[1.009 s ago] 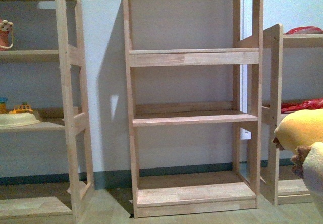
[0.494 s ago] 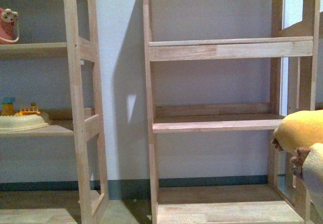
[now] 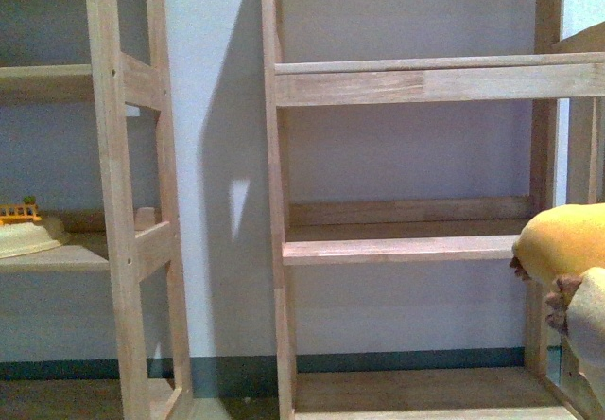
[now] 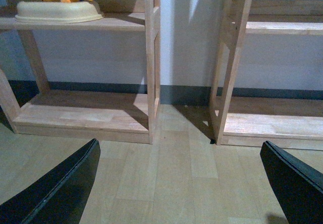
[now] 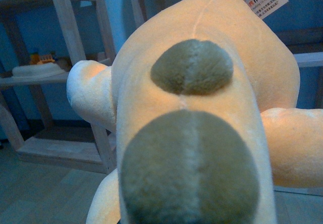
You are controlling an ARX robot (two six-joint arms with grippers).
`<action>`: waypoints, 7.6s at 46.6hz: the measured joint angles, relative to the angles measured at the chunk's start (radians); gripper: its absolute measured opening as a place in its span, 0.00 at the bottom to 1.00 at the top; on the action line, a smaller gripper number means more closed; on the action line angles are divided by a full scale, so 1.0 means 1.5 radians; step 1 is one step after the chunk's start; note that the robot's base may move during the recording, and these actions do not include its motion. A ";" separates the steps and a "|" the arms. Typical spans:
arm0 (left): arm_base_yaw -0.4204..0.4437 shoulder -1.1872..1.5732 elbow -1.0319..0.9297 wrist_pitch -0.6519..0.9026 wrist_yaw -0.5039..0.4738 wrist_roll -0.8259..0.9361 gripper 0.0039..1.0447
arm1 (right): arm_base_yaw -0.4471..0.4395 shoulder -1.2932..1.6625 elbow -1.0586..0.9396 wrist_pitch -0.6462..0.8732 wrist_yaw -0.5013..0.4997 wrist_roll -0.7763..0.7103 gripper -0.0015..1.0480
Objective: Put away toys
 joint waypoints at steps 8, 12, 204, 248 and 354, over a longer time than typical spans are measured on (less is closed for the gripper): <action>0.000 0.000 0.000 0.000 0.000 0.000 0.94 | 0.000 0.000 0.000 0.000 0.000 0.000 0.09; 0.000 0.000 0.000 0.000 0.000 0.000 0.94 | 0.000 -0.001 0.000 0.000 0.000 0.000 0.09; 0.000 0.000 0.000 0.000 0.000 0.000 0.94 | 0.031 1.226 1.485 -0.193 -0.044 0.168 0.08; 0.000 0.000 0.000 0.000 0.000 0.000 0.94 | 0.043 1.277 1.512 -0.175 -0.122 0.220 0.38; 0.000 0.000 0.000 0.000 -0.001 0.000 0.94 | -0.205 0.119 0.189 -0.131 -0.074 0.051 0.85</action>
